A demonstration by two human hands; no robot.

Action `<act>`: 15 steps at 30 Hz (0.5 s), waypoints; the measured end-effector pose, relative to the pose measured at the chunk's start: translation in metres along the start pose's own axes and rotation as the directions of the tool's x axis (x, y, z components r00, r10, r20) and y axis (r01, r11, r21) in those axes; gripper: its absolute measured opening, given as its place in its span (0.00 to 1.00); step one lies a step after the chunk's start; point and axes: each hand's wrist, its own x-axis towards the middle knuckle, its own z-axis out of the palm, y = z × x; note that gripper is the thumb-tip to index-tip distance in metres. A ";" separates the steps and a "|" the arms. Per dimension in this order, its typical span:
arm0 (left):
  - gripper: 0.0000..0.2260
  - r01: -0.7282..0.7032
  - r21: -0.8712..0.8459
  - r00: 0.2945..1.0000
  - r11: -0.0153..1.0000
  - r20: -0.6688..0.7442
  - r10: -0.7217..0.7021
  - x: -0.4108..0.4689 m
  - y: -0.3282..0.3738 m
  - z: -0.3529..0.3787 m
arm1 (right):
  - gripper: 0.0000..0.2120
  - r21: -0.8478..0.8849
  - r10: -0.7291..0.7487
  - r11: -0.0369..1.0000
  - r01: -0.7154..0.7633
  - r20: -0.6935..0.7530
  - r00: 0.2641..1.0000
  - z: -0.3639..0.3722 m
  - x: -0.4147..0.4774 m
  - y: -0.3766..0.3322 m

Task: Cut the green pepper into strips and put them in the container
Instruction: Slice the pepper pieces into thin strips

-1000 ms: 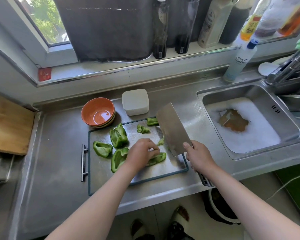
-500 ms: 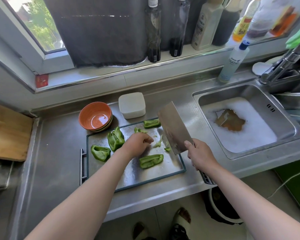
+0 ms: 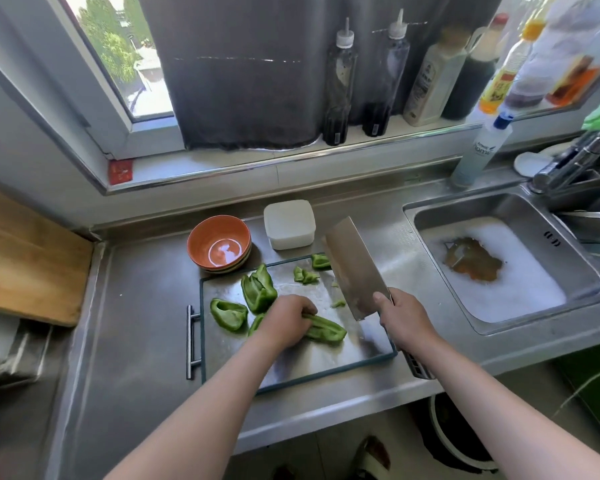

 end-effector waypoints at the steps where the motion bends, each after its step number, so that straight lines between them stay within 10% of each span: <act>1: 0.14 -0.023 0.000 0.999 1.000 -0.025 0.023 0.003 0.000 -0.008 | 0.16 0.004 0.007 1.000 -0.007 -0.013 1.000 0.000 -0.001 -0.004; 15: 0.20 -0.073 0.178 0.993 0.981 -0.078 0.088 0.086 -0.021 -0.074 | 0.15 0.046 -0.031 0.999 0.029 0.037 0.999 0.016 0.043 -0.041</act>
